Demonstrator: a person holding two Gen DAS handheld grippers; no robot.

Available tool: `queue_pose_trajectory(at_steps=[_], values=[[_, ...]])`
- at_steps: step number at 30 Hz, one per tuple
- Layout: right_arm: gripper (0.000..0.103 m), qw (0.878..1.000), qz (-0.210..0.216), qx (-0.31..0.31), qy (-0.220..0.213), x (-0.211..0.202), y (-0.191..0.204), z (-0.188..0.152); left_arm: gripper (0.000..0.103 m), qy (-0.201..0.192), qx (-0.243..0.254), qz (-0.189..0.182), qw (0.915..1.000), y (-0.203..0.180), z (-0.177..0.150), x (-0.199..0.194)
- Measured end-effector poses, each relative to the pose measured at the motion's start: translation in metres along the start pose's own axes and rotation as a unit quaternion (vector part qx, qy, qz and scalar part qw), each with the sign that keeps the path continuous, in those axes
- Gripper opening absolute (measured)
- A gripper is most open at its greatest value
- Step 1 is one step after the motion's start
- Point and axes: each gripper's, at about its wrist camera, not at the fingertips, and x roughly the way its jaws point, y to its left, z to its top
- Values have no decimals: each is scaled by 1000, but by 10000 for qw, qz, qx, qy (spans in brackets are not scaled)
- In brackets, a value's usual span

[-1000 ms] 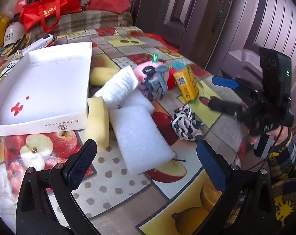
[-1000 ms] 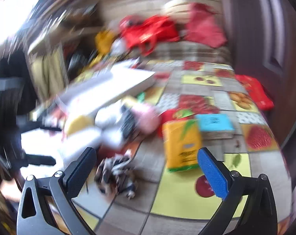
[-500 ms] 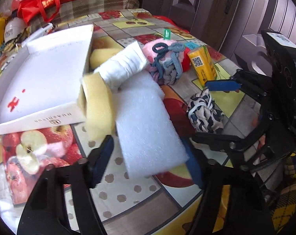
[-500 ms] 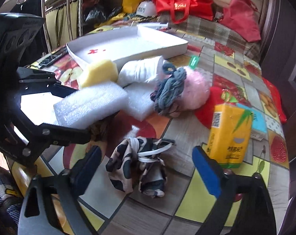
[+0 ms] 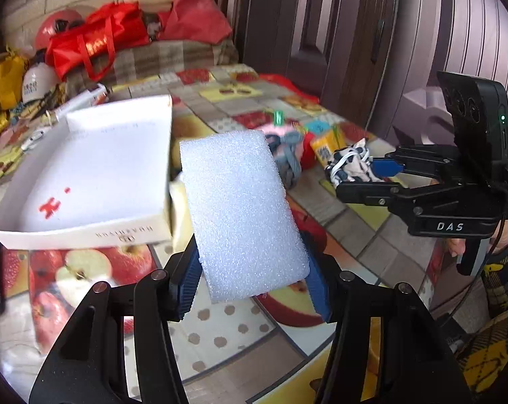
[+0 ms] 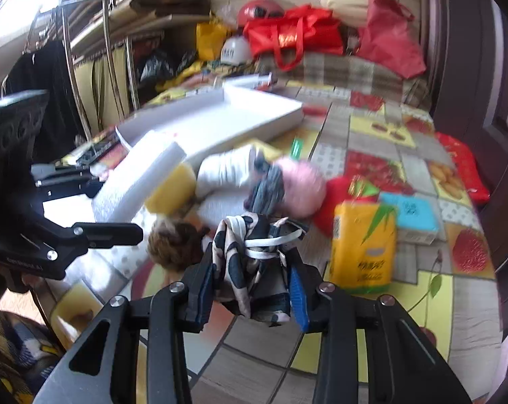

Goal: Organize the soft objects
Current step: 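Grasp the white foam sheet with the left tool while the right tool grasps the patterned cloth, then carry the foam sheet and cloth over the white box and open both tools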

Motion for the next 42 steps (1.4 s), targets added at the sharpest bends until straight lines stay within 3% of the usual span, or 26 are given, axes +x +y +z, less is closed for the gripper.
queue_pose_trajectory(at_steps=[6, 10, 13, 25, 33, 42], values=[[38, 9892, -166, 433, -1393, -35, -3, 28, 55, -1079, -188, 525, 9926, 22, 16, -35], [39, 9645, -508, 748, -2480, -44, -1, 35, 55, -1769, -295, 1253, 9758, 44, 26, -45], [39, 9543, -644, 839, -2794, -37, 5, 32, 55, -2046, -214, 1700, 9637, 53, 22, -41], [39, 9557, -319, 1319, -2610, -3, 26, 22, 55, -1981, -215, 1947, 9604, 73, 6, -26], [38, 9626, -131, 883, -2560, 11, 64, 36, 56, -1956, -218, 2202, 9554, 90, 6, -22], [38, 9720, 64, 381, -2319, 40, 103, 58, 56, -1653, -591, 2413, 9544, 137, 8, -12]])
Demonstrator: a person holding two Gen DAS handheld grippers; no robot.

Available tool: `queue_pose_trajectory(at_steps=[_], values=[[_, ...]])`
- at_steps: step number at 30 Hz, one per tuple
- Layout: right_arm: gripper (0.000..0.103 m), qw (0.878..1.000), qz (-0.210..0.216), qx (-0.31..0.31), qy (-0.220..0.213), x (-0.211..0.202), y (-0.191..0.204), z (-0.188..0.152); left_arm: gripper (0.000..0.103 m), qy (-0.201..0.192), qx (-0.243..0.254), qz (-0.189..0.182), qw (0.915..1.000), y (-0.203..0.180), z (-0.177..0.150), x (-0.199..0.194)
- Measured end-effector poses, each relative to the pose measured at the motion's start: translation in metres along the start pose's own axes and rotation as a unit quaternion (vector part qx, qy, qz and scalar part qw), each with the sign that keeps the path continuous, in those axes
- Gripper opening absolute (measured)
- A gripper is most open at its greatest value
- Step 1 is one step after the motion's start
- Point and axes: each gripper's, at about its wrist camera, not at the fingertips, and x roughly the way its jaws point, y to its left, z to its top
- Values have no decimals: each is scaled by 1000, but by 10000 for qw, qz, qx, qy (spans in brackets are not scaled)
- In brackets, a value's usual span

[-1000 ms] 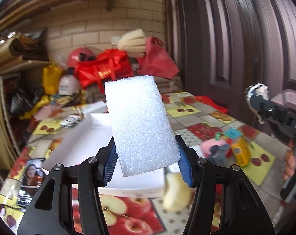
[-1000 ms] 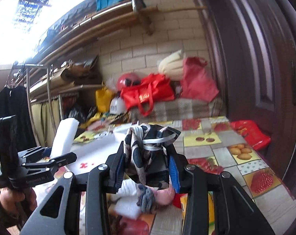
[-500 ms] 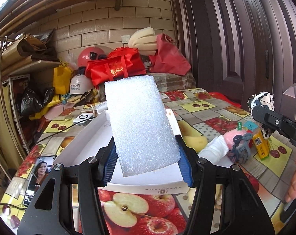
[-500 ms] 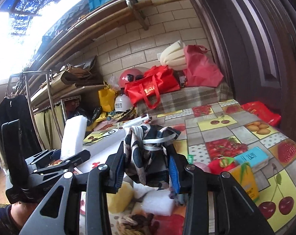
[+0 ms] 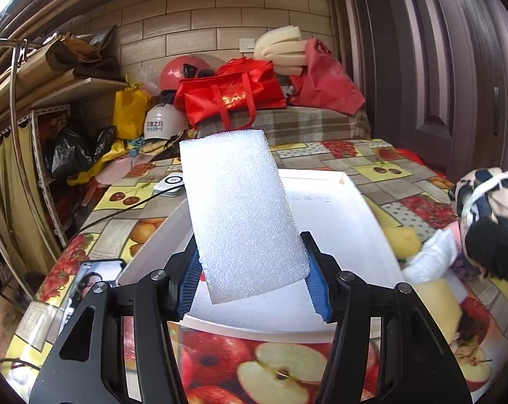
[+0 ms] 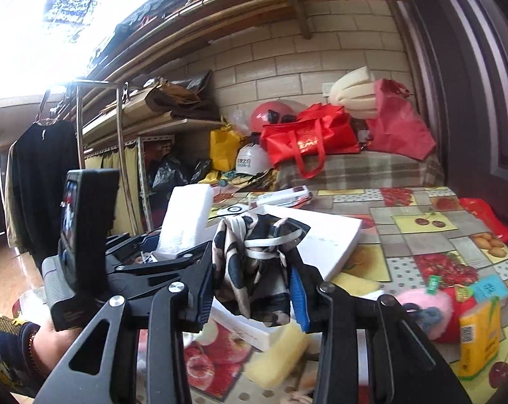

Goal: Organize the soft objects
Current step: 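Carry the foam sheet and cloth over the white box and open both tools, then withdraw both tools from the box and turn back toward the pile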

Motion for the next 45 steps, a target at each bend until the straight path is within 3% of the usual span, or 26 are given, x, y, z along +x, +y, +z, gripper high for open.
queue_pose_trajectory(at_steps=[9, 20, 24, 26, 28, 29, 30, 31, 36, 42, 45], values=[[38, 9974, -103, 371, 612, 60, 1, -5, 56, -155, 172, 166, 9996, 12, 8, 22], [38, 9879, -539, 995, 1064, 105, -12, -4, 56, 183, -66, 44, 9998, 26, 23, 64], [42, 9850, -671, 1042, 1200, 108, -12, -5, 56, 395, -142, -126, 9990, 29, 24, 74], [51, 9830, -813, 1081, 1241, 109, -13, -5, 56, 437, -181, -47, 9989, 30, 24, 75], [72, 9806, -913, 1192, 1258, 108, -17, -6, 66, 425, -282, 61, 9987, 34, 25, 75], [78, 9801, -919, 1243, 1248, 108, -19, -5, 75, 414, -350, 112, 9985, 37, 25, 74], [86, 9797, -918, 1286, 1231, 107, -20, -5, 91, 404, -439, 186, 9980, 40, 25, 74], [90, 9800, -906, 1305, 1201, 106, -21, -5, 96, 385, -498, 250, 9977, 42, 25, 73], [92, 9835, -982, 1165, 971, 97, -14, -1, 96, 190, -569, 492, 9970, 46, 25, 65], [95, 9857, -677, 1295, 837, 76, -13, -5, 103, -325, -707, 760, 9941, 50, 23, 40], [95, 9861, -543, 1298, 884, 56, -18, -7, 103, 82, -1244, 700, 9897, 61, 28, 27]])
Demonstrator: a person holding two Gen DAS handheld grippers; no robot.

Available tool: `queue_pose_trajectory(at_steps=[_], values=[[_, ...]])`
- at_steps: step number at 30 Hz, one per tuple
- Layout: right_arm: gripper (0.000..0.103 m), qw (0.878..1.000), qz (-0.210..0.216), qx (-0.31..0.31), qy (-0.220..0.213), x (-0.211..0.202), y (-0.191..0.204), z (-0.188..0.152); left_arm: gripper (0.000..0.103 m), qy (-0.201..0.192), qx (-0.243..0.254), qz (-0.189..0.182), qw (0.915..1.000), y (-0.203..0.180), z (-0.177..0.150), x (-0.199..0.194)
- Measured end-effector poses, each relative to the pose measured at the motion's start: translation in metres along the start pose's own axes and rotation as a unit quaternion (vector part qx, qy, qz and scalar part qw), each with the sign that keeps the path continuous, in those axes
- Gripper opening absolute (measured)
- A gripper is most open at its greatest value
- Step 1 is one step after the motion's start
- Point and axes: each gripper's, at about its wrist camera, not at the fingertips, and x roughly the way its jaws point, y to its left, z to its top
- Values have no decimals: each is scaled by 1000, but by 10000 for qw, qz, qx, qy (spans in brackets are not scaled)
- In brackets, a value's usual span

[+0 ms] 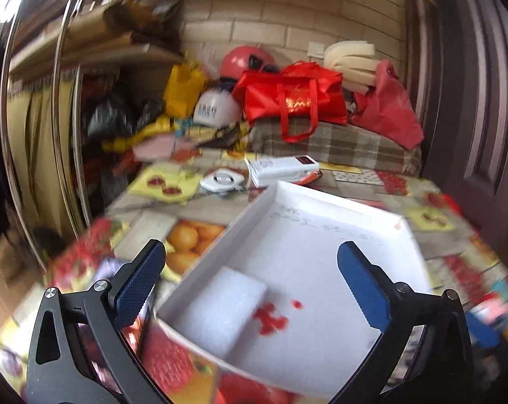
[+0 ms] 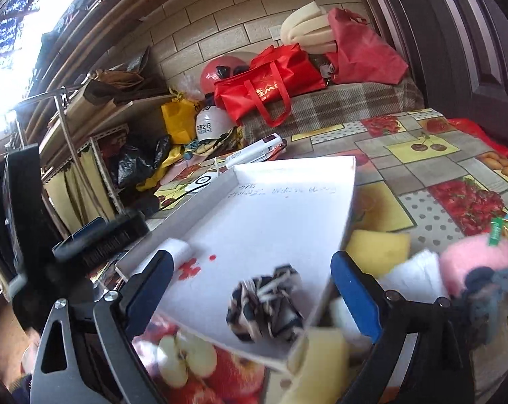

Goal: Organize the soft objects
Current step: 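Withdraw both tools from the box and turn back toward the pile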

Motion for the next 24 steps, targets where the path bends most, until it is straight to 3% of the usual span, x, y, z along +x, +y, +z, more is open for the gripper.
queue_pose_trajectory(at_steps=[2, 5, 7, 9, 11, 13, 15, 16, 18, 21, 22, 24], values=[[95, 9999, -41, -3, -91, -16, -11, 0, 103, 360, -685, -514, 9957, 6, 12, -21], [95, 9987, -303, 44, -400, -47, -39, 5, 103, 806, -1232, -1687, 9746, -9, 30, -60], [95, 9965, -554, 71, -618, -66, -57, 6, 103, 889, -1056, -2289, 9636, -38, 44, -92], [95, 9932, -849, 132, -791, -83, -77, 6, 103, 860, -695, -2617, 9588, -69, 52, -123], [95, 9883, -1194, 260, -917, -98, -98, 7, 103, 889, -394, -3066, 9468, -99, 57, -155], [95, 9816, -1554, 436, -1020, -110, -120, 8, 103, 1130, -255, -3765, 9191, -126, 63, -180], [95, 9756, -1795, 598, -1118, -117, -136, 11, 103, 1476, -214, -4441, 8835, -148, 67, -199], [95, 9736, -1857, 669, -1143, -118, -140, 12, 103, 1657, -151, -4713, 8661, -160, 69, -208], [95, 9713, -1910, 826, -1157, -120, -148, 12, 103, 1792, 56, -5121, 8400, -181, 72, -226], [95, 9724, -1819, 980, -1088, -118, -154, 11, 103, 1752, 348, -5606, 8086, -202, 73, -249], [95, 9733, -1788, 960, -1073, -117, -153, 11, 103, 1752, 397, -5669, 8040, -208, 73, -252], [95, 9744, -1748, 880, -1104, -118, -149, 10, 103, 1846, 330, -5660, 8028, -215, 73, -251]])
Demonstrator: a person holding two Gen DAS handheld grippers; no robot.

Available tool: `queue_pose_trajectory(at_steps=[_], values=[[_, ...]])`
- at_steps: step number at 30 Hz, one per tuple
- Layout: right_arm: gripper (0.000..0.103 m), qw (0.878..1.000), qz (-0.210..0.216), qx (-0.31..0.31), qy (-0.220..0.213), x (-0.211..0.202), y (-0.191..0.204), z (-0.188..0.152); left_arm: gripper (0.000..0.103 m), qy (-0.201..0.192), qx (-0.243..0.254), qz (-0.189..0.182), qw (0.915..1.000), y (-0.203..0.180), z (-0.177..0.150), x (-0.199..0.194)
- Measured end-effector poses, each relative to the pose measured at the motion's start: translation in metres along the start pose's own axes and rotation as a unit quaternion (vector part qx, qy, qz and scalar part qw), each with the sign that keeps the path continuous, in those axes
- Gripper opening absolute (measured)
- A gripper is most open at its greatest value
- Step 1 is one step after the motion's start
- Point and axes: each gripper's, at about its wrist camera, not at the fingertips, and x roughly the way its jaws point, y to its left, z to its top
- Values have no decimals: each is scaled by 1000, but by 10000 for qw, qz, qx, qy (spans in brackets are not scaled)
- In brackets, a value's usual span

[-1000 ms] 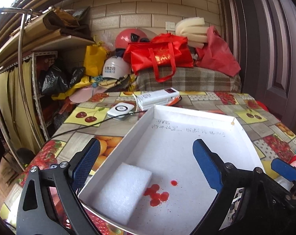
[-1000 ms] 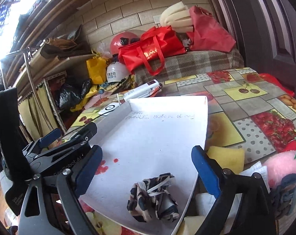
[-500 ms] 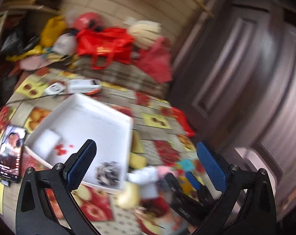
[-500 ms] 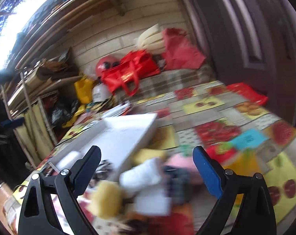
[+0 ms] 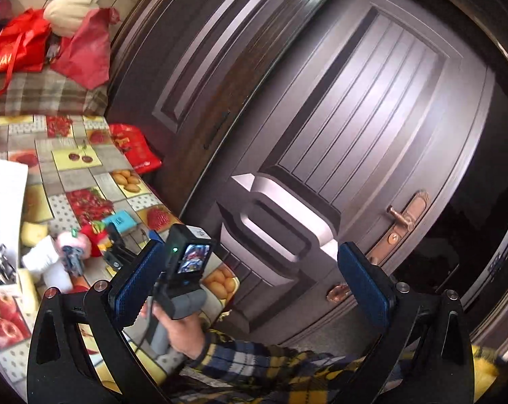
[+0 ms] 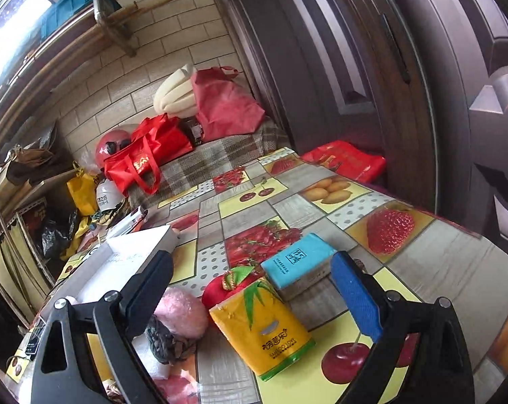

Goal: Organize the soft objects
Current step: 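Withdraw both tools from the box and turn back toward the pile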

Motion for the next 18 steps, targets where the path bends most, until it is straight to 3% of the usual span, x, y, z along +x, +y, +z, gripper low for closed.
queue_pose_trajectory(at_steps=[3, 6, 9, 13, 18], values=[[95, 10000, 52, -54, -15, -3, -4, 0, 103, -46, -45, 62, 10000, -13, 6, 5], [95, 10000, 40, 8, 29, -3, -7, -1, 103, -160, 381, 97, 9991, -36, 12, 7], [95, 9998, 38, 164, 45, -3, -12, -1, 103, 2, 685, -13, 9977, -43, 6, 15], [95, 9994, 38, 327, 72, -3, -19, -2, 103, 198, 74, 280, 9994, -12, 7, 26], [95, 9994, 36, 341, 72, -3, -20, -2, 103, 286, -495, 930, 9940, 19, -7, 32]])
